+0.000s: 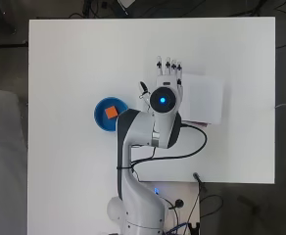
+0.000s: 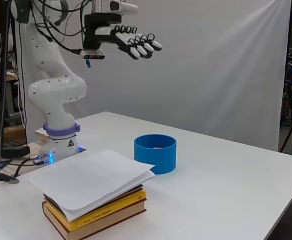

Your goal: Teleoperate dual arm-hand system to pick and place objects

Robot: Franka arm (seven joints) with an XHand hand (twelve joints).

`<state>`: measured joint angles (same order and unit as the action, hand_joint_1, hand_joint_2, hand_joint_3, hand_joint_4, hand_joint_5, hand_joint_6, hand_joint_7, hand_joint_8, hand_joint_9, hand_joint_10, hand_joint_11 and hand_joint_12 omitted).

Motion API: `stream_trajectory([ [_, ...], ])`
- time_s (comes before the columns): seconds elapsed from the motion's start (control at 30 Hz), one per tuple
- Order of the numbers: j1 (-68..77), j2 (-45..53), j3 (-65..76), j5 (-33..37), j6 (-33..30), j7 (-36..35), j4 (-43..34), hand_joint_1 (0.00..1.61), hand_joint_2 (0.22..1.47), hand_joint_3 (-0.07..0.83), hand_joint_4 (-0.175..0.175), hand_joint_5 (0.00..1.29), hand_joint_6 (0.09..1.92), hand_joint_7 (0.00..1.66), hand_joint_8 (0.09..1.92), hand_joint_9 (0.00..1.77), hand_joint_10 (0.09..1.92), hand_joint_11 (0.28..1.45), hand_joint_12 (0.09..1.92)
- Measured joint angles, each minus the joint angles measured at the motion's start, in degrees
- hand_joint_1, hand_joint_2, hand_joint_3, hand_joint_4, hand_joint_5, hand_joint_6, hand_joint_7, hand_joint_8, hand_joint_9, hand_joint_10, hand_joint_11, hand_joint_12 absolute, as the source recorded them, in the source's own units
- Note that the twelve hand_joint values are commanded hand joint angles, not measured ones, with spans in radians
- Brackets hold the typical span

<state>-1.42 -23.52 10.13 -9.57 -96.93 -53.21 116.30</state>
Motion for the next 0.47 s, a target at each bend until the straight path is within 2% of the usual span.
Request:
stream_trajectory([
  [0.27, -0.29, 8.3, 0.53, -1.77, 1.26, 0.22, -8.57, 0.0, 1.09, 0.014, 0.089, 0.17, 0.09, 0.27, 0.09, 0.42, 0.09, 0.45, 0.09],
  [0.47, -0.3, 9.81, -0.25, -3.59, 1.02, 1.32, -10.25, 0.0, 1.1, 0.011, 0.093, 0.19, 0.09, 0.28, 0.09, 0.43, 0.09, 0.45, 0.09],
])
